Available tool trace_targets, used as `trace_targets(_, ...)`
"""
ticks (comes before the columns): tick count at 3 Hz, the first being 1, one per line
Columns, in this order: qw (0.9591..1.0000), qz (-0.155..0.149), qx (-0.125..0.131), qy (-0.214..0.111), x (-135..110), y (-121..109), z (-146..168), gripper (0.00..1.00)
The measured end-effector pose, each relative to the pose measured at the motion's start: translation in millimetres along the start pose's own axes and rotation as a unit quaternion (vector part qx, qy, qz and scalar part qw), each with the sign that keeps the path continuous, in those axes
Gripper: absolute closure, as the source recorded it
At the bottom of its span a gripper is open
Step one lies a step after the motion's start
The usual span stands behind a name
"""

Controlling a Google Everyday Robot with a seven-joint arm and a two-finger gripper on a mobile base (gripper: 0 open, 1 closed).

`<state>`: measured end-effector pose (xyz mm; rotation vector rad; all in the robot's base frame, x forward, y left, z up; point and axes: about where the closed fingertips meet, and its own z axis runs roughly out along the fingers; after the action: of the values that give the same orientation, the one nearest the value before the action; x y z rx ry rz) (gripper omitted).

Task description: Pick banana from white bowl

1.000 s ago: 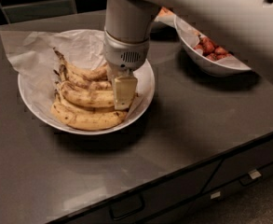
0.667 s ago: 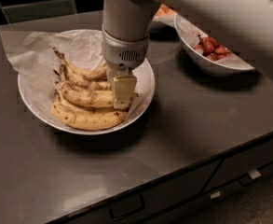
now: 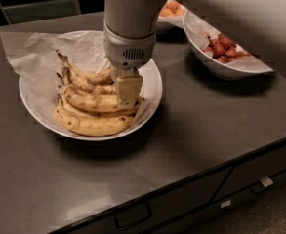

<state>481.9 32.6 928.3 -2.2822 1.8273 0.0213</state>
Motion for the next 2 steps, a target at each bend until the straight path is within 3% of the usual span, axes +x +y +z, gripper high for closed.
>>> trace_targets(1,1.0000,-0.002,-0.004,0.006,-1.4,-0.9,1.6,0.46)
trace_targets(2,0.9999,-0.003,-0.009,0.011,-3.5,-1.0,4.7,0.53)
